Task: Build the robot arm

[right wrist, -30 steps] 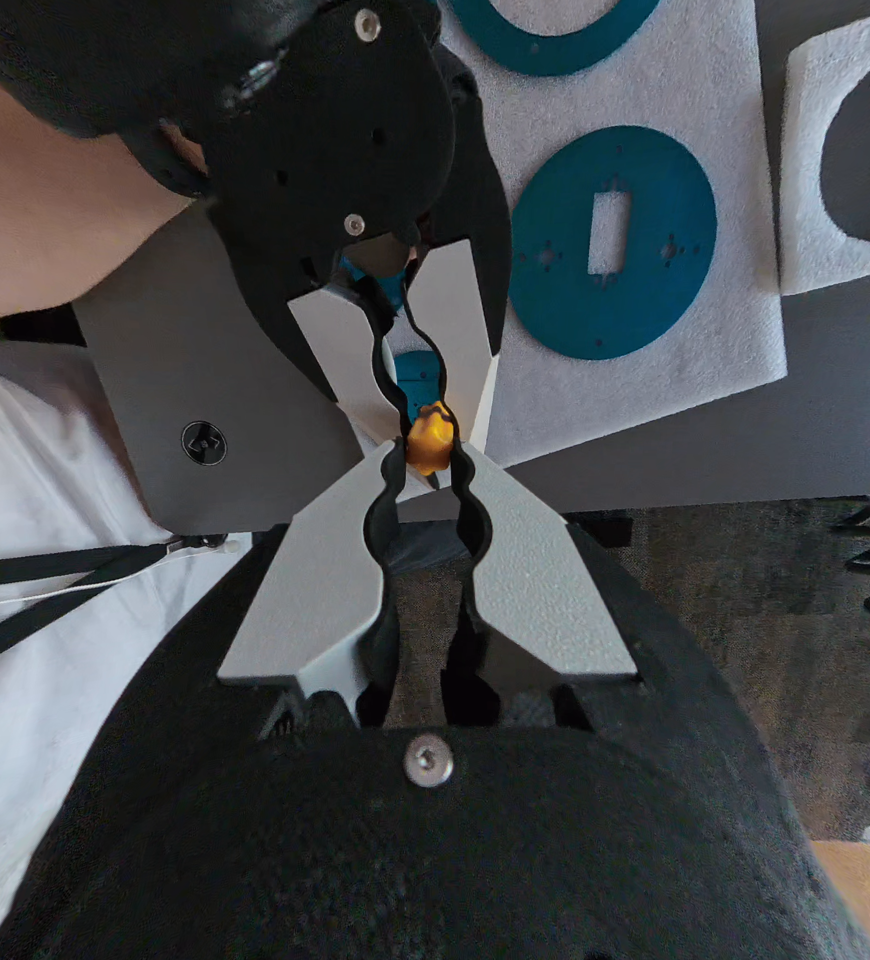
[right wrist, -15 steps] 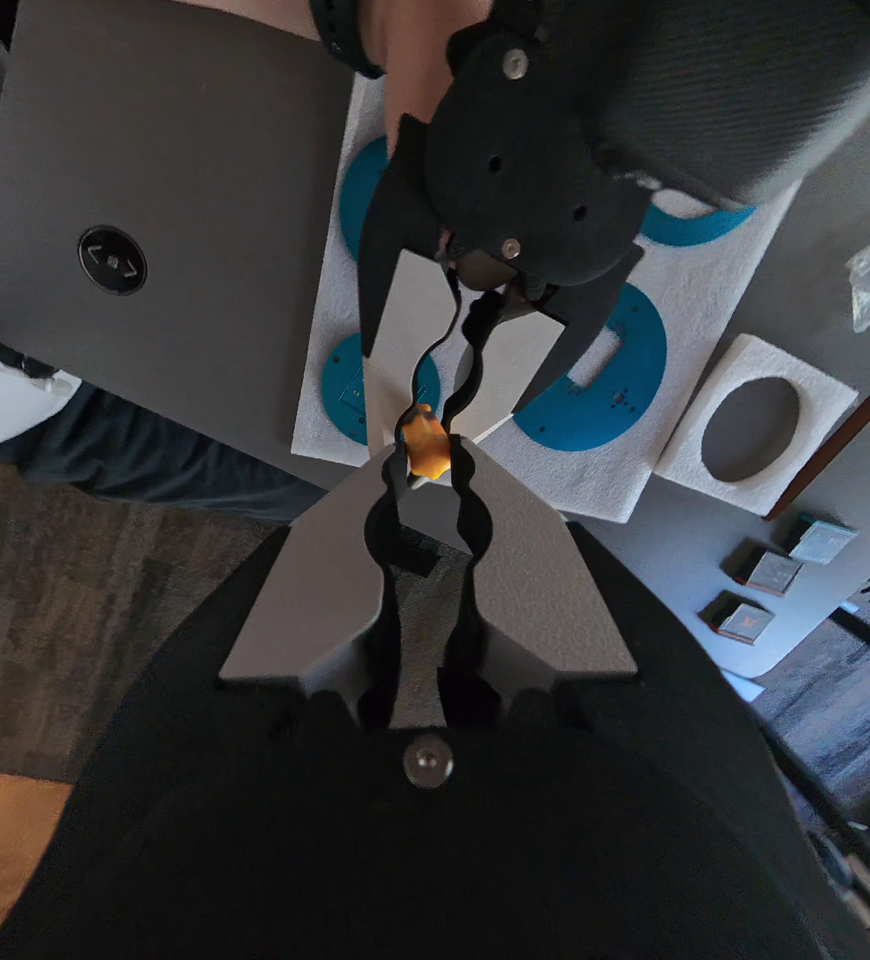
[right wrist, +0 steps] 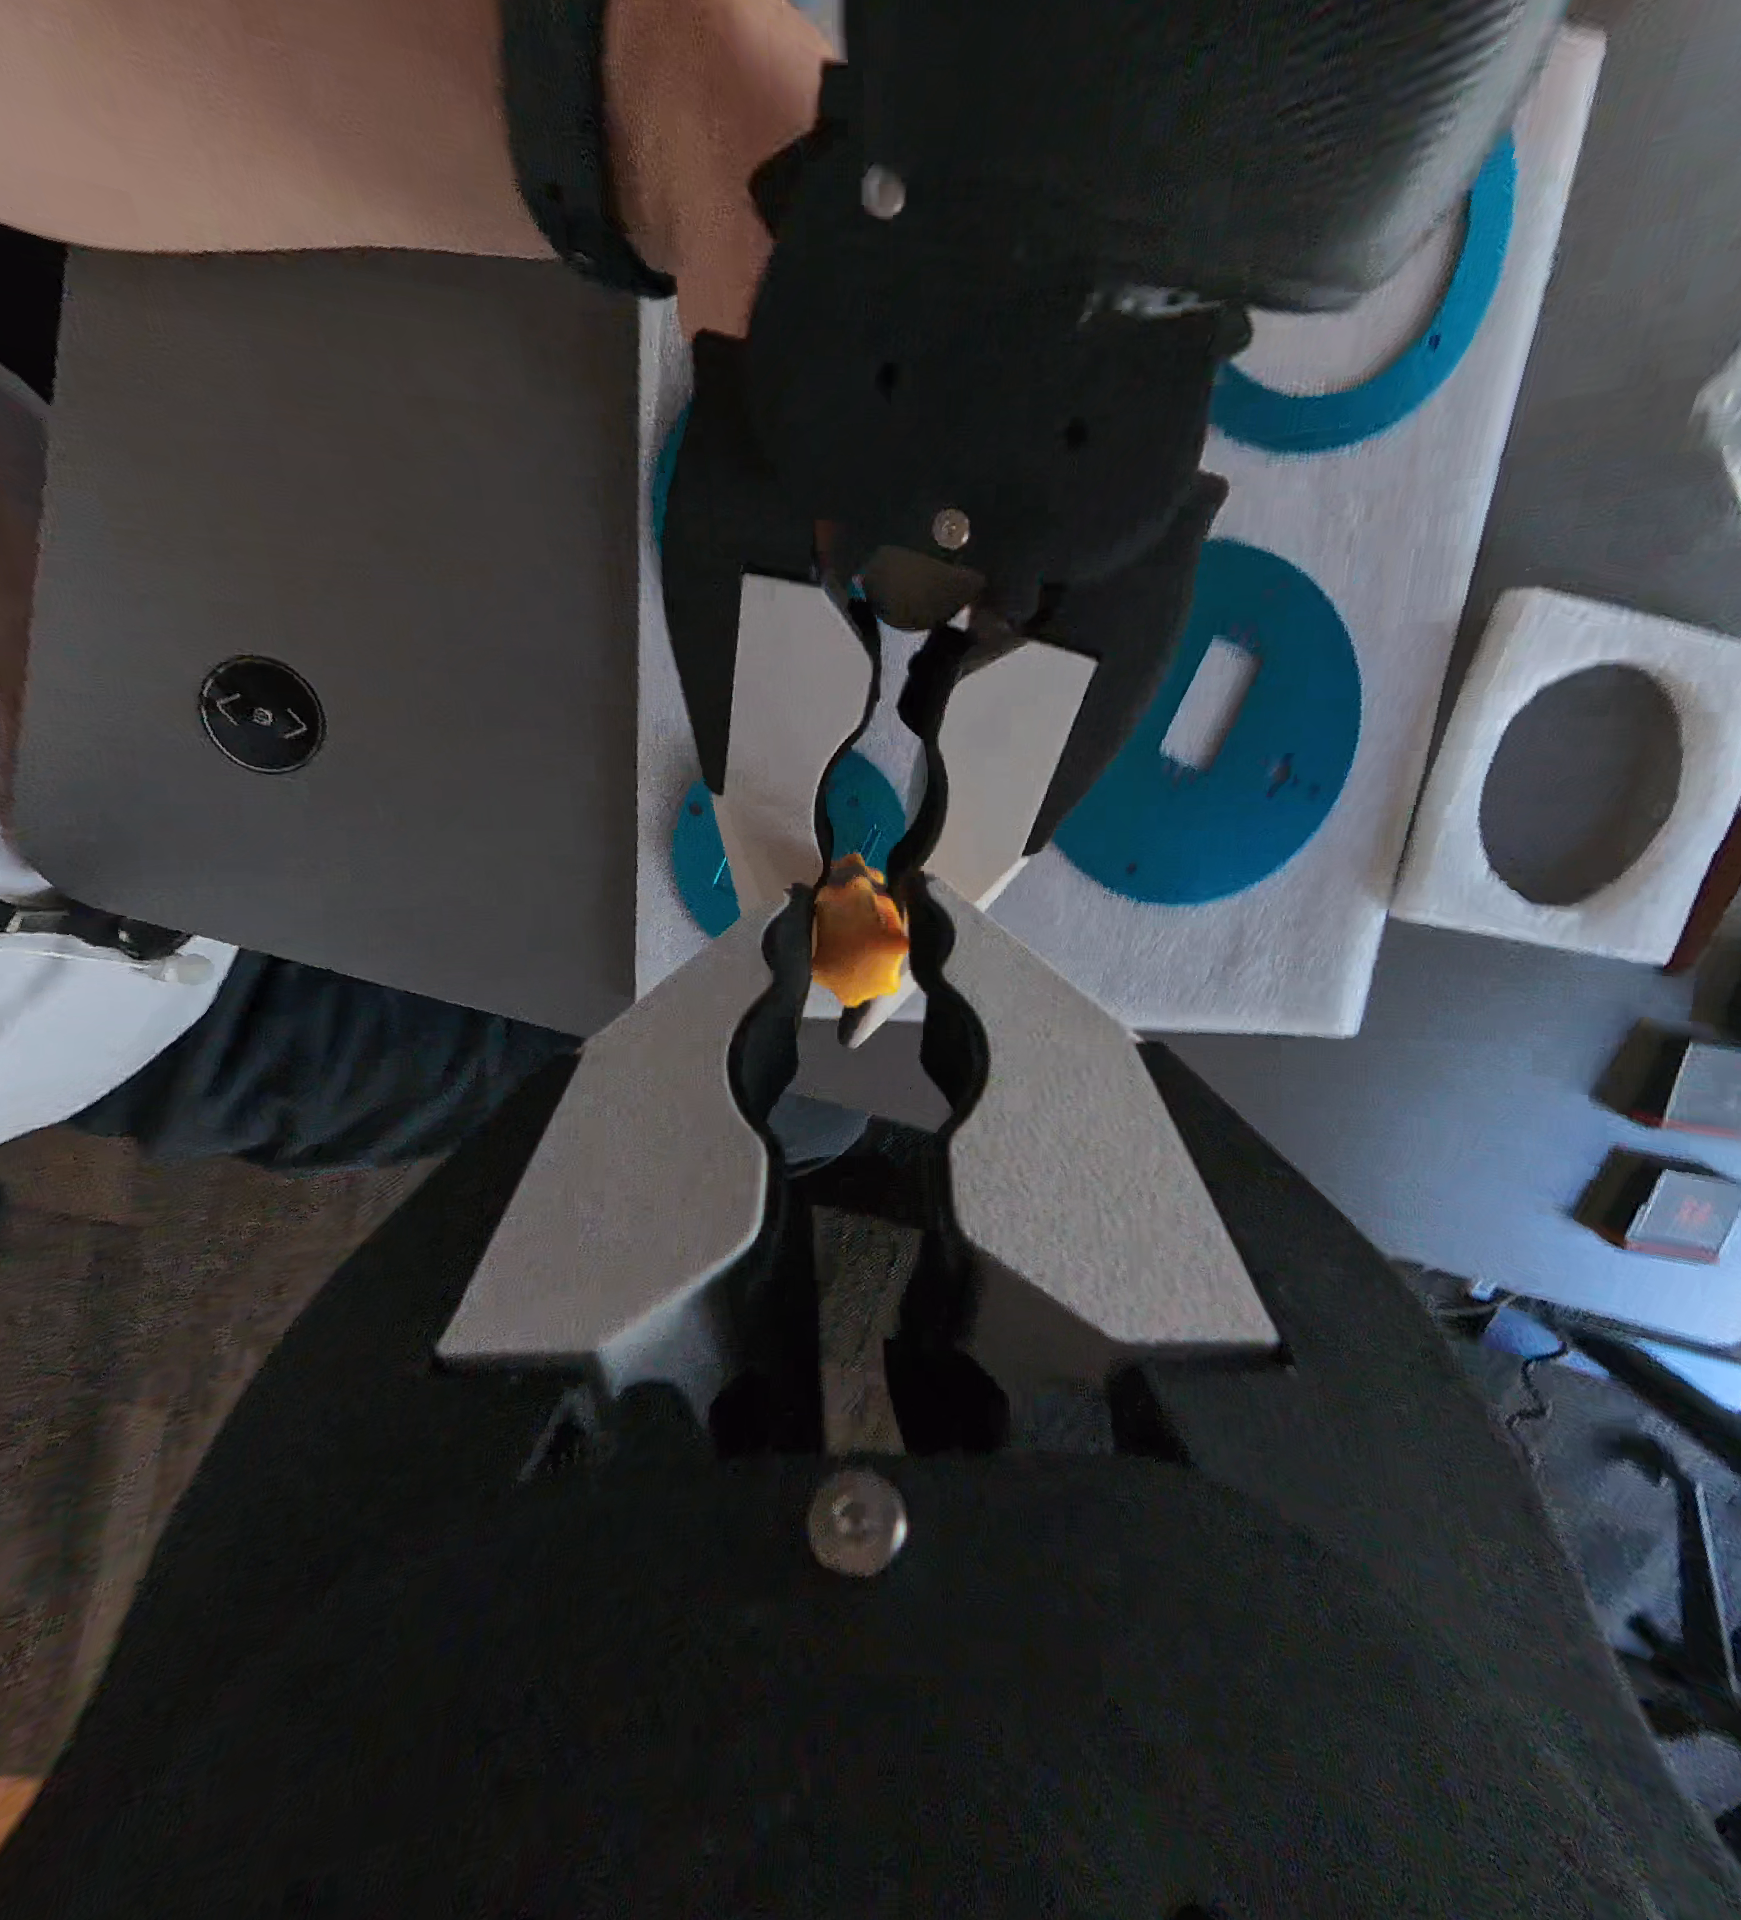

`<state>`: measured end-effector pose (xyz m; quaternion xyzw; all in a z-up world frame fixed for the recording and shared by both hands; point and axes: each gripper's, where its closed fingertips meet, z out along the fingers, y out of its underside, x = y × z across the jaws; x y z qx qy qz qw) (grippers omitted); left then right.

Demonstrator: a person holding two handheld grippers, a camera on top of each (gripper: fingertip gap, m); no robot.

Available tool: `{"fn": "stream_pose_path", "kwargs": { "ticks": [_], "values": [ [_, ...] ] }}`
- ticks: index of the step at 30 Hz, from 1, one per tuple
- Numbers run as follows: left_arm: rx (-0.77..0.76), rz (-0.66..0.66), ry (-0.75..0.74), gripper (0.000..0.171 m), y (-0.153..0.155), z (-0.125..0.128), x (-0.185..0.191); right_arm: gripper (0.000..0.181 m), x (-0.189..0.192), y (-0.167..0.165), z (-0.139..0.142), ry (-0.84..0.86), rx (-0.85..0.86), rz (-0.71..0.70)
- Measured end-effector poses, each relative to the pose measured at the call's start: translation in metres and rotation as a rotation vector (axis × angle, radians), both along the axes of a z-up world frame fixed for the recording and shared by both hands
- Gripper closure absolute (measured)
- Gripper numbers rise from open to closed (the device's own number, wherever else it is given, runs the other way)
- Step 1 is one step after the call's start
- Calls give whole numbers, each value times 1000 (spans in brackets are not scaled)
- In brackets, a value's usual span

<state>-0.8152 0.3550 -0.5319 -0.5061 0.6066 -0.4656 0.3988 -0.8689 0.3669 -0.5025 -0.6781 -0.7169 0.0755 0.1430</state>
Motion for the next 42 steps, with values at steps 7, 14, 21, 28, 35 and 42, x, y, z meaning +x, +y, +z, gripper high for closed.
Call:
{"fn": "stream_pose_path", "kwargs": {
  "ticks": [7, 14, 21, 28, 35, 42],
  "values": [
    [-16, -11, -25, 162, 1, 1, -3, 158, -10, -4, -6, 253, -143, 78],
    [-18, -14, -31, 163, 1, 1, -4, 143, -17, 0, 22, 828, -320, 41],
    [-33, 1, -35, 163, 4, 2, -5, 163, -13, 3, 16, 989, -265, -21],
    [33, 78, 51, 161, 7, -2, -6, 164, -9, 7, 17, 1106, -33, -236],
    [79, 284, 33, 145, 16, 17, -9, 163, -2, 17, 18, 1165, 69, -424],
    [118, 388, 80, 160, 21, 3, -2, 163, -1, 15, 18, 1145, 184, -551]
  ]
}}
